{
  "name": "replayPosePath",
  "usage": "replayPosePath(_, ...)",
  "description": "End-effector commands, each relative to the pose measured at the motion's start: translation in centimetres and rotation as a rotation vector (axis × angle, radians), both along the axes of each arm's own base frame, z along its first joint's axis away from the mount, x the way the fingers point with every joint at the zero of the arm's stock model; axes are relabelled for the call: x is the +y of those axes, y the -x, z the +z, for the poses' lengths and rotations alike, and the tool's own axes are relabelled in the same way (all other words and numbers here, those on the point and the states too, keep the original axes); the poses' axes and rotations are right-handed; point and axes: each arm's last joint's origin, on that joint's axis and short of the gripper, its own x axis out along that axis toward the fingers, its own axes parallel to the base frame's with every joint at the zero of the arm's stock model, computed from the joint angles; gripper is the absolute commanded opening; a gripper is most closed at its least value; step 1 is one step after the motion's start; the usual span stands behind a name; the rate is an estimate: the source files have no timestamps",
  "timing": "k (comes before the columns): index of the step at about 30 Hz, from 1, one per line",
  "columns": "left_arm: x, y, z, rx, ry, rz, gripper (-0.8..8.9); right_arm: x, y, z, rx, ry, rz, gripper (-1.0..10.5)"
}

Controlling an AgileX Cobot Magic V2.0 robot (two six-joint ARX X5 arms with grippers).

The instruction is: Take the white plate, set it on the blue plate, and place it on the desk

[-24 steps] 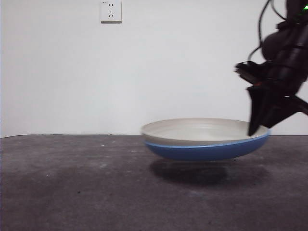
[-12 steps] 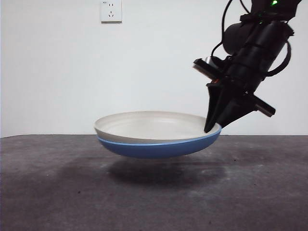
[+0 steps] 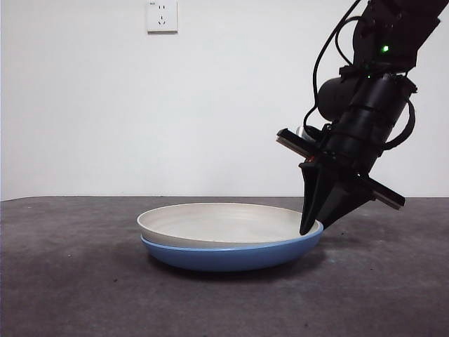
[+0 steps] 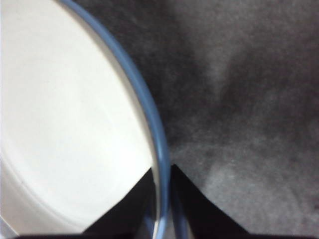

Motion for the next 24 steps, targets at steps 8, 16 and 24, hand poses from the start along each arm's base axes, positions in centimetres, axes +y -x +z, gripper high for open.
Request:
replayPosePath(8,-0.1,0.0,0.3,-0.010,0.008,-0.005,6.53,0.4,-0.4,-0.7,0.024,0.005,0.003,0.2)
replayPosePath(16,-0.1,0.0,0.3,-0.012,0.008,-0.005,6.53,0.4,-0.3,-0.1,0.014,0.003,0.005,4.7)
replayPosePath(24,-0.1,0.0,0.3,-0.011,0.008,-0.007,6.53,-0.5,1.8,5.5,-0.106,0.041,-0.006,4.9)
